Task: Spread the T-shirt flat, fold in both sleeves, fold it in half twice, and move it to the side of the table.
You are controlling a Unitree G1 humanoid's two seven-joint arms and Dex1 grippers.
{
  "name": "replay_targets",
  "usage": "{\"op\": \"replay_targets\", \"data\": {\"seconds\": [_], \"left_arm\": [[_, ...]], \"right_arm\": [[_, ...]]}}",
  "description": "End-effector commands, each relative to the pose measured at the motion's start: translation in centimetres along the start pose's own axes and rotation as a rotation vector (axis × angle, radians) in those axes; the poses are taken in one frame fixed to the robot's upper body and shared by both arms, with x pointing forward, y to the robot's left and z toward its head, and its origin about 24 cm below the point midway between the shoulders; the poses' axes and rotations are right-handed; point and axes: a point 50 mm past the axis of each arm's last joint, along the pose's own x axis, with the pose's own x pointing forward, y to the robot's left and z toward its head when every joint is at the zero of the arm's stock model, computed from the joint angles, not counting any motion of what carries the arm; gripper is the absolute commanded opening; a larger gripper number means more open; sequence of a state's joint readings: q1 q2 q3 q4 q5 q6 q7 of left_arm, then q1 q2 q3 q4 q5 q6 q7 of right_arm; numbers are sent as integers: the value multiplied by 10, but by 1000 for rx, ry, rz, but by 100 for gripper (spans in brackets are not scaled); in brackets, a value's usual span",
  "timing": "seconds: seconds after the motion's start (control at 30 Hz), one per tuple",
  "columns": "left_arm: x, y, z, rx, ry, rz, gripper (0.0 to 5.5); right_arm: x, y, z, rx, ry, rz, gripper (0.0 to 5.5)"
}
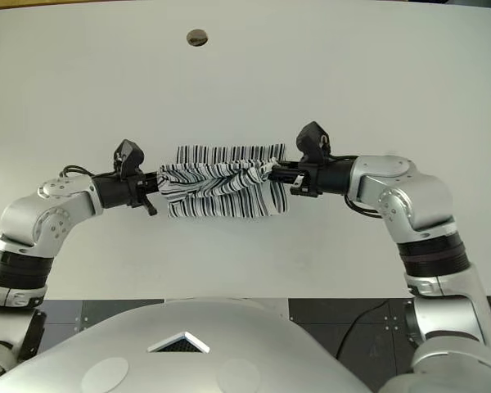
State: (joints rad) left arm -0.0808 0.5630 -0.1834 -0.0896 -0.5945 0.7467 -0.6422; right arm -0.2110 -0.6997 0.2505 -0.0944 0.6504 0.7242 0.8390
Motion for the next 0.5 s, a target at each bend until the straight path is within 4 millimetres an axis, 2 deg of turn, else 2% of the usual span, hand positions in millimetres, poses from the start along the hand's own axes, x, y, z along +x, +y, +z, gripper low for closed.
{"op": "replay_targets", "data": {"seconds": [0.03, 0.1, 0.33, 0.5], "left_arm": [[8, 7, 12, -81, -58, 47, 107], [12, 8, 16, -151, -92, 52, 128], [10, 24, 25, -442, -217, 104, 128], [4, 36, 25, -515, -278, 165, 128]], "right_arm": [[9, -13, 4, 51, -44, -72, 126], [11, -22, 5, 86, -74, -126, 165], [-4, -59, 13, 245, -225, -351, 165], [-21, -71, 13, 300, -303, -434, 165]]}}
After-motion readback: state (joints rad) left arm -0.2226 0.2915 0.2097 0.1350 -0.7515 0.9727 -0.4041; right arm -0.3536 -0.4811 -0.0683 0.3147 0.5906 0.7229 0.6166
